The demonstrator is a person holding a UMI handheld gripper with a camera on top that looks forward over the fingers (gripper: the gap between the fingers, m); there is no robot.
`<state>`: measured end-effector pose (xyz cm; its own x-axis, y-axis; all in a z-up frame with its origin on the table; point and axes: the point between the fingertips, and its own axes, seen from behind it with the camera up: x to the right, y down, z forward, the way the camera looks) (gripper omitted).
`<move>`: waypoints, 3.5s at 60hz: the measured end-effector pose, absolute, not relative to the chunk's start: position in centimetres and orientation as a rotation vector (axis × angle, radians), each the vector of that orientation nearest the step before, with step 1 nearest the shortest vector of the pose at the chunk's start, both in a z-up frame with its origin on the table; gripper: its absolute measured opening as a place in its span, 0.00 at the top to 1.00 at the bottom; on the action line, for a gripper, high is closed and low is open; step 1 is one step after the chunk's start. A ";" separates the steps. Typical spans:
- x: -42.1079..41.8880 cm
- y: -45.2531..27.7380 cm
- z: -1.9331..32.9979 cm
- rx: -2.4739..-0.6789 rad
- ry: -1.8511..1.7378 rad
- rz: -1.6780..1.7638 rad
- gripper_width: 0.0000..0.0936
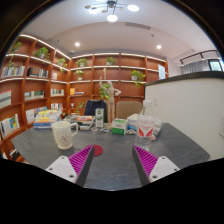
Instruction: Pour water
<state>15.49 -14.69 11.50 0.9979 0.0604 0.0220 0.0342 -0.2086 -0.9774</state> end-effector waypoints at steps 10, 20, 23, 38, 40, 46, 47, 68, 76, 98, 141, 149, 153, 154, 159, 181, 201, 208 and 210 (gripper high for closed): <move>23.1 -9.9 9.5 -1.770 -0.004 -0.089 0.14; 26.6 -4.8 11.0 -1.723 0.024 -0.124 0.14; 27.0 -3.4 11.5 -1.706 0.031 -0.120 0.14; 27.2 1.2 11.8 -1.670 0.028 -0.084 0.43; 27.1 1.4 12.0 -1.659 0.032 -0.077 0.43; 26.9 1.7 11.9 -1.663 0.019 -0.079 0.52; 26.7 1.6 11.9 -1.661 0.020 -0.079 0.52; 23.8 1.8 12.3 -1.680 -0.201 -0.275 0.64; 19.0 2.0 14.3 -1.587 -0.585 -0.592 0.64; 5.5 2.6 18.5 -1.099 -1.314 -1.240 0.64; -2.0 3.7 20.1 -0.644 -1.624 -1.616 0.64; -0.7 3.2 20.9 -1.007 -1.367 -1.256 0.64; 0.4 2.9 20.9 -1.216 -1.195 -1.007 0.63; 0.3 2.7 20.8 -1.270 -1.143 -0.950 0.64; 1.8 2.6 19.5 -1.500 -0.888 -0.591 0.64; 5.1 2.8 13.2 -1.710 -0.261 0.233 0.63; 4.5 3.4 12.2 -1.609 -0.236 0.266 0.61; 4.2 3.2 12.2 -1.609 -0.247 0.226 0.57; 4.2 3.3 12.2 -1.616 -0.245 0.219 0.56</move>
